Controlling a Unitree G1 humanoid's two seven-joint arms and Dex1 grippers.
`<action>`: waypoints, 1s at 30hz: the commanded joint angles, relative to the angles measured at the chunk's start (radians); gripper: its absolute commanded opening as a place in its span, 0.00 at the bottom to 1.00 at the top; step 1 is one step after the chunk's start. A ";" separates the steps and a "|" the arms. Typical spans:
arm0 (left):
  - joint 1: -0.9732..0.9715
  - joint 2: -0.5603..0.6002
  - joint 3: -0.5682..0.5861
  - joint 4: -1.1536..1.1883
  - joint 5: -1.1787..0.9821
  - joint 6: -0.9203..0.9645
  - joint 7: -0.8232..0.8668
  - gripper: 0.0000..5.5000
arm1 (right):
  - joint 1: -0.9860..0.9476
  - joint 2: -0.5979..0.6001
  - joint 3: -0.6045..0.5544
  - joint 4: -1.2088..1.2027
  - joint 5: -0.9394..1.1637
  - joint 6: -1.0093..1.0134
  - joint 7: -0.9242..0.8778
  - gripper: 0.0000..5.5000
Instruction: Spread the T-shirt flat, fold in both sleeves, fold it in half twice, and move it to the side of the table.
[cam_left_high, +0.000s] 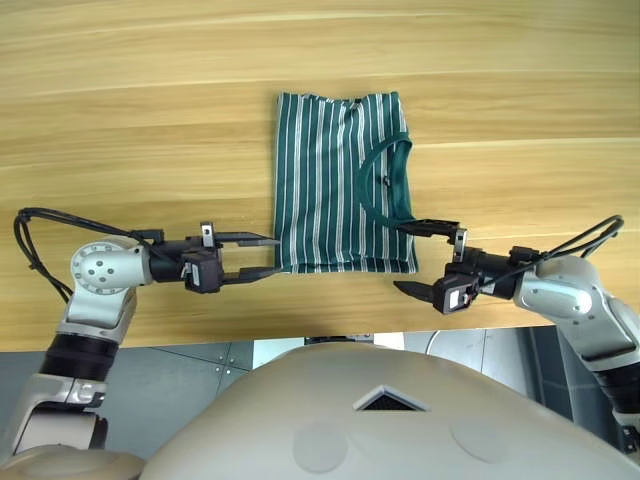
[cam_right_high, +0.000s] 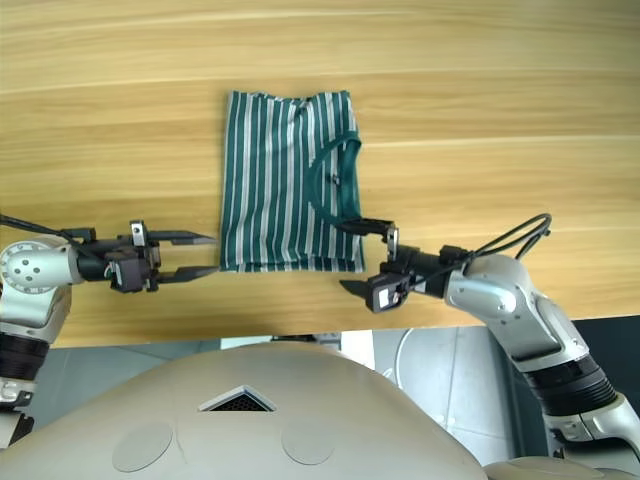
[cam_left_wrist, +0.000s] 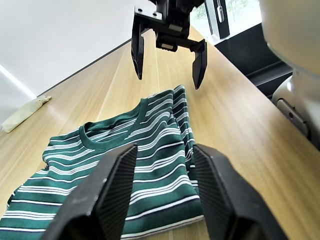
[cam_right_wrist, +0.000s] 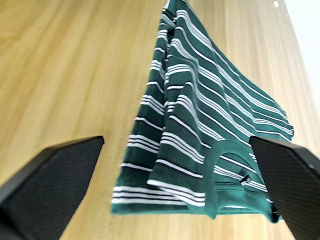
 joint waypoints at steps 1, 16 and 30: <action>0.018 0.028 -0.003 -0.034 0.036 0.012 -0.002 0.48 | 0.017 -0.027 -0.034 -0.001 -0.002 0.005 0.009 0.98; -0.058 -0.025 -0.080 0.131 0.472 -0.083 0.208 0.64 | -0.047 0.002 0.015 0.132 -0.167 0.050 -0.038 0.95; -0.084 0.026 -0.145 0.204 0.536 -0.149 0.278 0.58 | -0.046 0.006 0.082 0.119 -0.160 0.011 -0.024 0.43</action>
